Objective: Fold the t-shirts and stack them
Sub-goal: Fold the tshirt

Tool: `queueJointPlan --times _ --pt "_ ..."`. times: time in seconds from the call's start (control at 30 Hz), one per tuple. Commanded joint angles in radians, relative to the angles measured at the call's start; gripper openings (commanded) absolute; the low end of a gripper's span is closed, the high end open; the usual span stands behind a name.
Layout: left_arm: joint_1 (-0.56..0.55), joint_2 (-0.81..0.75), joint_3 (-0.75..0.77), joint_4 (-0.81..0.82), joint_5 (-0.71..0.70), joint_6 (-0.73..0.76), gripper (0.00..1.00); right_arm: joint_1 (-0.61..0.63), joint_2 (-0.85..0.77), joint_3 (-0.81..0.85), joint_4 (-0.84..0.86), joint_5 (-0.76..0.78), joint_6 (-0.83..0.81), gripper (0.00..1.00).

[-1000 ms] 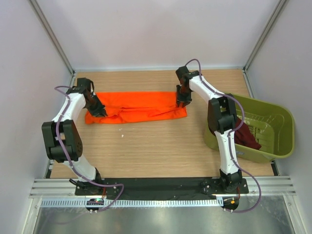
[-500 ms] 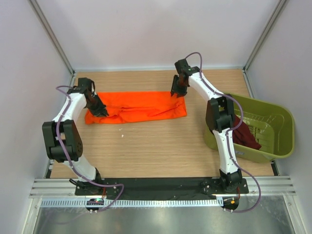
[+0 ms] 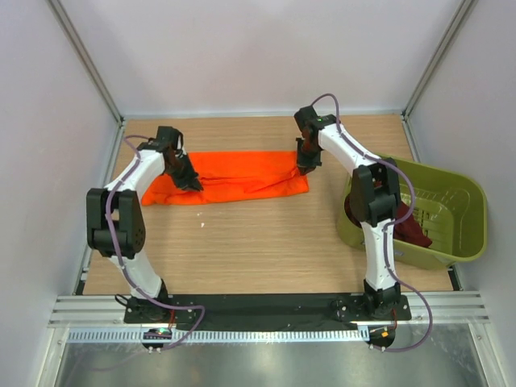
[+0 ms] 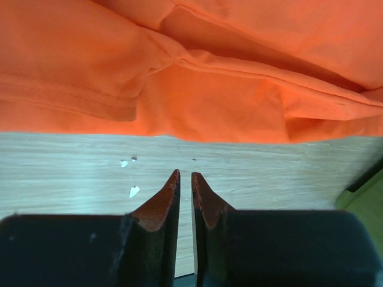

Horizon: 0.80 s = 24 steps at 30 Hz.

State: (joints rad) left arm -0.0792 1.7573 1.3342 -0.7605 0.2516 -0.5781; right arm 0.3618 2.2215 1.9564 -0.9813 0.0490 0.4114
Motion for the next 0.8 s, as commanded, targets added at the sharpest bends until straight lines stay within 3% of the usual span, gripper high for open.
queueJointPlan --times 0.0,0.03,0.3,0.77 --pt "-0.007 0.057 0.069 0.035 0.028 -0.028 0.13 -0.001 -0.105 -0.073 0.027 0.012 -0.039 0.07" --pt "-0.005 0.071 0.085 0.026 0.029 -0.028 0.12 0.000 -0.097 -0.071 0.024 0.002 -0.042 0.01" --pt "-0.007 0.146 0.154 -0.033 0.008 -0.028 0.11 0.000 0.006 0.010 0.009 -0.087 -0.037 0.01" --pt "0.015 0.215 0.177 -0.082 -0.112 -0.014 0.11 -0.004 -0.112 -0.318 0.069 0.003 -0.042 0.01"
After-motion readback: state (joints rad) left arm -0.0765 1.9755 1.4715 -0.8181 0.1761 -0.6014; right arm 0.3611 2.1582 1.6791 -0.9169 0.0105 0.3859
